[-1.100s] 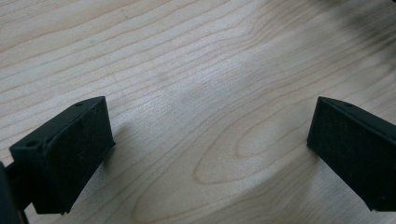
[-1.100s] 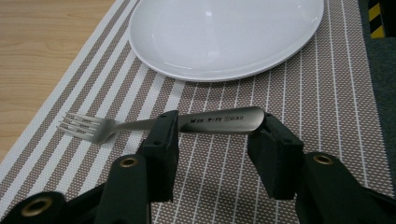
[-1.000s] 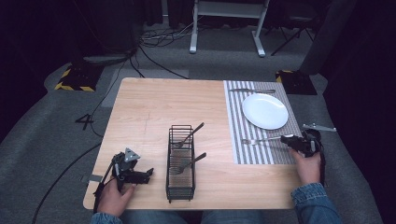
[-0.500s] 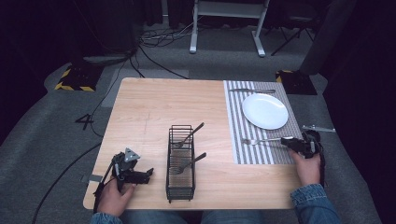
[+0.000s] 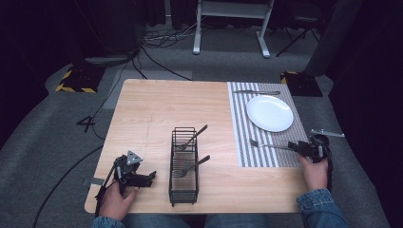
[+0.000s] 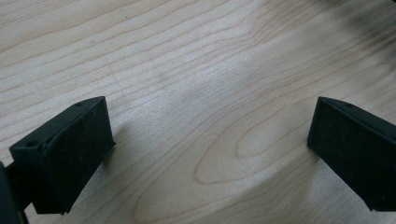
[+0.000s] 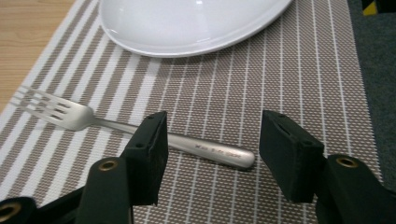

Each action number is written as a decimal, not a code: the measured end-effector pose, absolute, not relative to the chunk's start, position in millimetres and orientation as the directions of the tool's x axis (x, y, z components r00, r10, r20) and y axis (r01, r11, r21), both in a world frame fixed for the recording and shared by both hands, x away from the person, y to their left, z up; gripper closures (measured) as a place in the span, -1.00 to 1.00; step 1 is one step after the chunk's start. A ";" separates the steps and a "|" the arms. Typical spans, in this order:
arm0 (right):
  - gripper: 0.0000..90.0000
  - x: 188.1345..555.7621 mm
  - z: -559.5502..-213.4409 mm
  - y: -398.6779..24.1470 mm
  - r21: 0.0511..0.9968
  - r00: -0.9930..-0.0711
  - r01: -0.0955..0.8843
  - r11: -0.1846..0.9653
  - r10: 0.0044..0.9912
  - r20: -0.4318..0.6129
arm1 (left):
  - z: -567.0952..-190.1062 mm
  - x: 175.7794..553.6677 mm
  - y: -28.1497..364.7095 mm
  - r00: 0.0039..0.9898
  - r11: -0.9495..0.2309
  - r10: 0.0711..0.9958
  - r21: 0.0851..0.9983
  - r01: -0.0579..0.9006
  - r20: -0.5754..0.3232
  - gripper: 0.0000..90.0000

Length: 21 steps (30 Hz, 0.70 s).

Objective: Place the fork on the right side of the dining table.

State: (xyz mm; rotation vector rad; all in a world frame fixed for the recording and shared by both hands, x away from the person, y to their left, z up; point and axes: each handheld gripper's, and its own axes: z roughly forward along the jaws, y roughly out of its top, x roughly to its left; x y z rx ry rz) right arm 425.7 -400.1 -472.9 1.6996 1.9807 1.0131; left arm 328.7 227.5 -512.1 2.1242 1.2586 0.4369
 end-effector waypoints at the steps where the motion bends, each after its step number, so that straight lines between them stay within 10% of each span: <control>1: -0.06 425.7 -472.9 -400.1 0.701 -0.226 0.713 0.030 0.955 0.189 | -512.1 328.7 227.5 0.490 -0.351 0.871 0.660 0.665 -0.031 -0.99; 21: -0.08 434.8 -483.0 -380.3 0.611 -0.252 0.789 0.070 0.943 0.217 | -512.2 328.7 227.5 0.490 -0.350 0.871 0.660 0.664 -0.031 -0.99</control>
